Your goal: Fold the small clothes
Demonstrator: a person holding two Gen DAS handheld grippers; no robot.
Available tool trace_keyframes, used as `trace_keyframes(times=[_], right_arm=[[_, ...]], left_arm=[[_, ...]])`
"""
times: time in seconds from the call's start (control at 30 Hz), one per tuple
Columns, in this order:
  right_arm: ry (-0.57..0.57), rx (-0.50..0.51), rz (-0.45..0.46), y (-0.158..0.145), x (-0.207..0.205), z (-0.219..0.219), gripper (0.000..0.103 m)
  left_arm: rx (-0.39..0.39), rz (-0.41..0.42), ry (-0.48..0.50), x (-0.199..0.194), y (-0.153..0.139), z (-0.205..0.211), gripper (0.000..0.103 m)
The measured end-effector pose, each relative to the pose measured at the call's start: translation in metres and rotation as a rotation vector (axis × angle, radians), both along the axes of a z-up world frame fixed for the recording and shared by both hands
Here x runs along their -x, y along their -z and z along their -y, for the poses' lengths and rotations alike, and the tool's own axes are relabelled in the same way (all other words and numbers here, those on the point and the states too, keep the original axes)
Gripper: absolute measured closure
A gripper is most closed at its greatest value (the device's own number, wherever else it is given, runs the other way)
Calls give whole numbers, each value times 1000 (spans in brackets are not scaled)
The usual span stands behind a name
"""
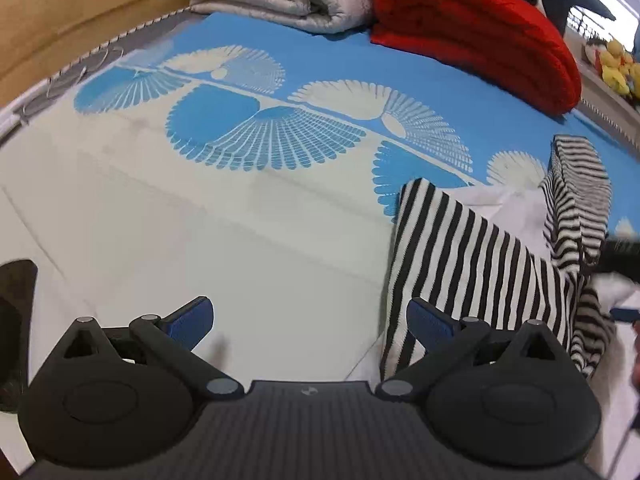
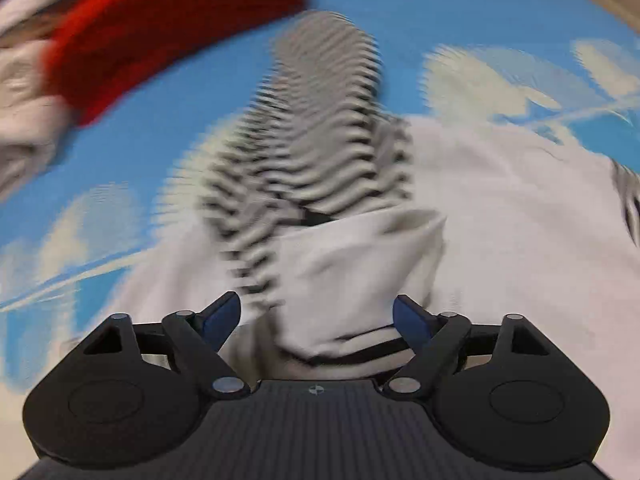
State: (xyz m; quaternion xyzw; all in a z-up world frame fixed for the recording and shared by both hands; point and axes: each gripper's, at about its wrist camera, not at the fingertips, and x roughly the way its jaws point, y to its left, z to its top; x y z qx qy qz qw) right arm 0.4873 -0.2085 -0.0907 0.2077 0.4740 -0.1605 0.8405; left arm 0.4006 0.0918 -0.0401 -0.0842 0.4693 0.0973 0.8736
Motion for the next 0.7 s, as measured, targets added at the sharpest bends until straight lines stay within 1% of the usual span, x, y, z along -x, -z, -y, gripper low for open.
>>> trace_keyframes(times=[0.03,0.07,0.1,0.13,0.17,0.2,0.23,0.27,0.3,0.33,0.37,0.4,0.43,0.47,0.5,0.53,0.57,0.6,0.63,0.67,0.7], right_arm=[[6,56,-18,3,-2,-1,50],[7,99,-13,2,0,-1,65],[6,97,10,-3,4,1,79],[3,69,34,-11,9,5,83],[-12,37,73,-23,16,9,83],[-44,2,133,-39,23,14,83],[-82,-54,207,-58,32,20,83],[-114,-133,289,-76,43,30,83],[-154,-205,397,-96,60,41,82],[-185,-217,494,-110,78,50,81],[-213,-206,573,-118,94,59,78],[-233,-194,641,-119,113,73,70],[-218,-179,661,-113,127,87,56],[-173,-154,634,-100,139,102,48],[-110,-118,555,-82,149,118,38],[-47,-87,449,-60,158,134,32],[15,-83,350,-39,170,149,31],[65,-121,289,-19,187,165,31],[99,-177,272,-3,204,178,30],[136,-209,259,3,213,187,30],[199,-225,217,2,213,192,30]], left_arm=[[38,1,-8,-1,0,-6,0],[69,4,-23,-2,-2,-10,0],[96,9,-49,-2,-3,-15,0],[119,15,-82,-2,-3,-18,0],[140,15,-110,-2,-3,-20,0],[166,6,-128,-2,-3,-21,0],[199,-5,-132,-2,-1,-19,0],[225,-18,-127,-2,1,-17,0],[243,-34,-117,-3,3,-14,0],[250,-47,-104,-3,6,-9,0],[243,-50,-91,-2,7,-4,0],[225,-52,-77,-2,9,1,0],[206,-55,-66,-2,10,7,0],[184,-57,-56,-2,12,12,0],[171,-59,-48,-2,14,17,0],[165,-63,-41,-2,16,21,0],[162,-68,-29,-3,17,26,0],[159,-68,-19,-3,18,29,0],[150,-67,-7,-4,20,34,0],[132,-66,4,-5,20,40,0],[109,-66,19,-7,21,46,0]])
